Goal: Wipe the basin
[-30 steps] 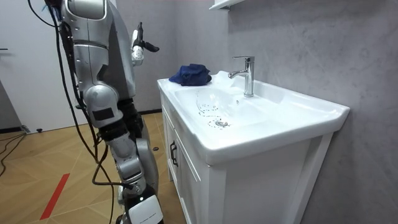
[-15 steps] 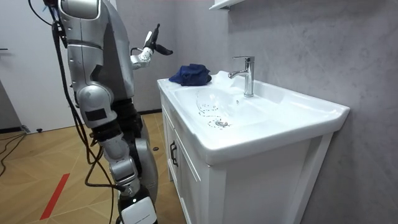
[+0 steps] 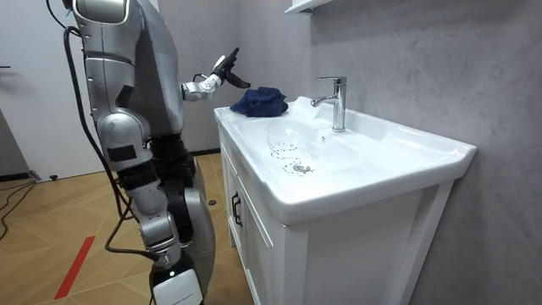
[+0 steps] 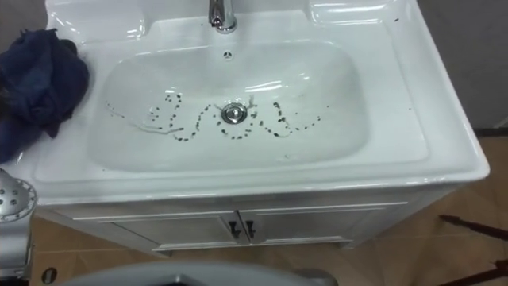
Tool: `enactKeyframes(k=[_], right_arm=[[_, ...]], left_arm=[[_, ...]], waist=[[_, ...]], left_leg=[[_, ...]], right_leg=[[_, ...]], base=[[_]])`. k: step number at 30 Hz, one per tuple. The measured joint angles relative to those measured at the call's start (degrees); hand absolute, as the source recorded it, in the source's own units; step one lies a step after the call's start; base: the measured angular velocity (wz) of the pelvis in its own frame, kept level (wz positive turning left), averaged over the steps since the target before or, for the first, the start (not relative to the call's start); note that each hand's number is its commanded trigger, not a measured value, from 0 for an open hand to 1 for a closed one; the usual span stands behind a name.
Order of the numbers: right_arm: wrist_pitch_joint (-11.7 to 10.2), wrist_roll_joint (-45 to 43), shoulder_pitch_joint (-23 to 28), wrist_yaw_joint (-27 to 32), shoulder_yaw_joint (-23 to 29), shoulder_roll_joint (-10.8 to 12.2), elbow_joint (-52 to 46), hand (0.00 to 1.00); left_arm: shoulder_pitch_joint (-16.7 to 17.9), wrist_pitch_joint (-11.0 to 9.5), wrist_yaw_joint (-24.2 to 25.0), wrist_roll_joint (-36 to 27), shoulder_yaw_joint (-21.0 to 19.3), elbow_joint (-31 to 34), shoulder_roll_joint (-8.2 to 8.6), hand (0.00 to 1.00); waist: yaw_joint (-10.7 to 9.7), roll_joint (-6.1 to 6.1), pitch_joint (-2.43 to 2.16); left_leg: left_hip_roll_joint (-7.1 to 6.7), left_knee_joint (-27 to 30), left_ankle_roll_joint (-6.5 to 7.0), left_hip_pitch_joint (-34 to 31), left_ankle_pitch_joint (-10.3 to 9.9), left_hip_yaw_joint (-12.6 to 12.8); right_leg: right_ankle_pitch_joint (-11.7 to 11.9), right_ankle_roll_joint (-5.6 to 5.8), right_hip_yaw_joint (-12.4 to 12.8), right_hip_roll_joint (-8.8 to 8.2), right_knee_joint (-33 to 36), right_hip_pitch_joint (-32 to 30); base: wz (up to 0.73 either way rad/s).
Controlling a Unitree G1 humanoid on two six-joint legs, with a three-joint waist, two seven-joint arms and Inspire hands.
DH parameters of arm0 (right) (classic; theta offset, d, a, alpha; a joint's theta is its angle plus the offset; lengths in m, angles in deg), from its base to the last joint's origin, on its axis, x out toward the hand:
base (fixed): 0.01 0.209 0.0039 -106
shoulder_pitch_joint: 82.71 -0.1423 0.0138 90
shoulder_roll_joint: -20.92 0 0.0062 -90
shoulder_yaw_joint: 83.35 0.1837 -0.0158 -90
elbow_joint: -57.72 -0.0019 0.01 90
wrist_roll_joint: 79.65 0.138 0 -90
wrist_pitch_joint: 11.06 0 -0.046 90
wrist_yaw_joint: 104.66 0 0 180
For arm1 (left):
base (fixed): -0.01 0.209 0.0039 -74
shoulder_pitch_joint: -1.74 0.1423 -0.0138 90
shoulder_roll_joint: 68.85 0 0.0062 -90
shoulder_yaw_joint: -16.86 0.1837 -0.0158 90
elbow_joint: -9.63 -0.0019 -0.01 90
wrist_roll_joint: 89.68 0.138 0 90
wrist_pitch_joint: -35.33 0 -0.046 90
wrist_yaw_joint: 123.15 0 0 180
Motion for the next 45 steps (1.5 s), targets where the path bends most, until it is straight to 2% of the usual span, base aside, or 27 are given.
enactKeyframes(k=[1,6,11,18,20,28,40,45], right_arm=[[0.01,0.05,0.11,-0.17,0.0,0.01,-0.01,0.0],[0.69,0.05,0.07,-0.17,0.0,0.01,-0.25,0.0],[1.21,0.24,0.0,-0.17,0.0,0.12,-0.19,0.0],[1.35,0.14,0.2,-0.16,0.02,1.63,-0.6,0.0],[1.37,-0.01,0.1,-0.15,0.04,1.68,-0.53,0.0],[1.31,-2.01,-0.02,-0.04,0.04,1.71,-0.71,0.0],[3.56,-2.02,0.67,-0.1,0.02,1.71,-2.54,0.0],[3.81,-2.05,0.58,0.1,0.03,1.73,-2.45,0.0]], left_arm=[[-0.05,0.0,0.42,-0.71,0.03,-0.46,0.0,0.0],[-1.03,0.09,2.24,-4.52,0.71,-5.62,0.02,0.0],[-4.83,0.17,3.39,-5.1,2.63,-10.64,0.96,0.0],[-8.42,0.21,3.41,-4.92,3.12,-10.72,1.21,0.0],[-9.21,0.23,2.96,-4.43,3.08,-10.74,1.19,0.0],[-10.17,0.47,2.98,-3.65,2.77,-10.86,1.2,0.0],[-10.03,4.65,2.5,-1.61,0.85,-11.59,1.0,0.0],[-10.02,6.23,2.48,-1.47,0.92,-15.85,0.87,0.0]], waist=[[-0.3,-0.27,-0.14],[-0.92,-0.02,-0.08],[-1.15,0.3,-0.15],[-1.35,0.87,-0.34],[-2.06,1.35,-0.46],[-2.47,1.81,-0.11],[-2.19,1.63,-0.15],[-2.25,1.62,-0.16]], left_leg=[[0.01,0.0,0.0,0.09,0.0,0.14],[0.12,0.01,0.0,0.09,-0.01,0.51],[0.52,-0.37,0.01,0.56,-0.02,1.46],[1.08,-1.57,-0.06,0.95,-0.06,2.32],[1.04,-1.57,-0.06,0.97,-0.06,2.59],[1.04,-1.49,-0.06,0.98,-0.04,4.47],[0.99,-1.57,-0.05,1.05,-0.03,5.19],[0.99,-1.56,-0.05,1.11,-0.03,5.24]], right_leg=[[0.03,0.03,0.11,0.03,-0.03,-0.06],[0.16,0.0,0.45,0.14,-0.06,-0.11],[0.53,-0.19,0.65,0.42,0.0,-0.25],[0.72,-0.48,1.81,1.2,0.08,-0.68],[0.72,-0.47,2.14,1.18,0.15,-0.78],[0.69,-0.47,3.76,1.25,0.89,-1.55],[0.76,-0.34,4.52,1.3,0.88,-1.65],[0.76,-0.34,4.54,1.3,0.87,-1.75]], base=[[-0.03],[-0.04],[-0.06],[-0.08],[-0.06],[-0.12],[-0.01],[0.0]])
